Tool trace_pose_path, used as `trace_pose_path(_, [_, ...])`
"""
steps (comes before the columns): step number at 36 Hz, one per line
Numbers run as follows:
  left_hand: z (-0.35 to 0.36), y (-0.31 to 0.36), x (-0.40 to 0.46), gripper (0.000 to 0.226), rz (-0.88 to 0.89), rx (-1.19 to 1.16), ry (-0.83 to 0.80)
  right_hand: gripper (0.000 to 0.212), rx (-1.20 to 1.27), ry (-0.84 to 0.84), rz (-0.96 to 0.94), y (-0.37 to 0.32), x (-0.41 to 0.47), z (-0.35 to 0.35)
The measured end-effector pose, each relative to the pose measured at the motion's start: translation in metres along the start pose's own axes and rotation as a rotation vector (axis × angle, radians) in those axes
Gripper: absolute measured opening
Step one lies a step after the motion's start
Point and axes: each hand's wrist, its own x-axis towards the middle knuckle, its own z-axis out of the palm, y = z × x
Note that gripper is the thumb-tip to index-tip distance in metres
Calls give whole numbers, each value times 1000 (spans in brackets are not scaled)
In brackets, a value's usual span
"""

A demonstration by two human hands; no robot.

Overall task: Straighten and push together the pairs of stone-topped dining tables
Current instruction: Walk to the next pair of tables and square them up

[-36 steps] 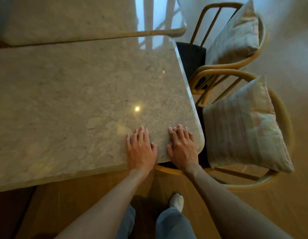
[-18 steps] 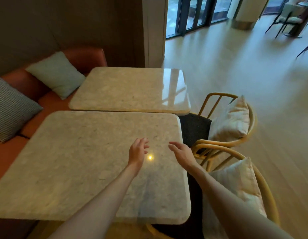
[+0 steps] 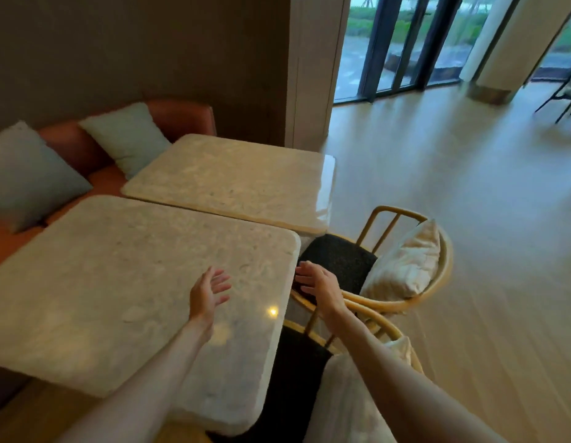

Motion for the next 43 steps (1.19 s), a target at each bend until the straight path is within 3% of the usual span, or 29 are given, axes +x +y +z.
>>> trace_pose_path(7, [23,-46,-94,34,-76,-115,181,24,-77,-124,57,8,-23,-90])
trace_pose_path(11, [33,-52,-126,35,-42,-151,240,36,-106,-136,67,0,-14,-119])
trace_pose_path(17, [60,-67,-119,34,31,19,219,34,-103,-160,18,10,-9,-153])
trace_pose_path(26, [144,-131,-134,36,-46,111,251,27,-136,-330,57,28,29,-225])
trace_pose_path(30, [178,-142,-144,36,-108,-40,489,24,-131,-422,101,23,73,-263])
trace_pose_path(35, [203,-158,-170,46,-205,-197,610,22,-278,-501,162,17,111,-292])
trace_pose_path(43, [170,-147,-219,41,-139,-376,857,24,-490,-709,107,17,128,-223])
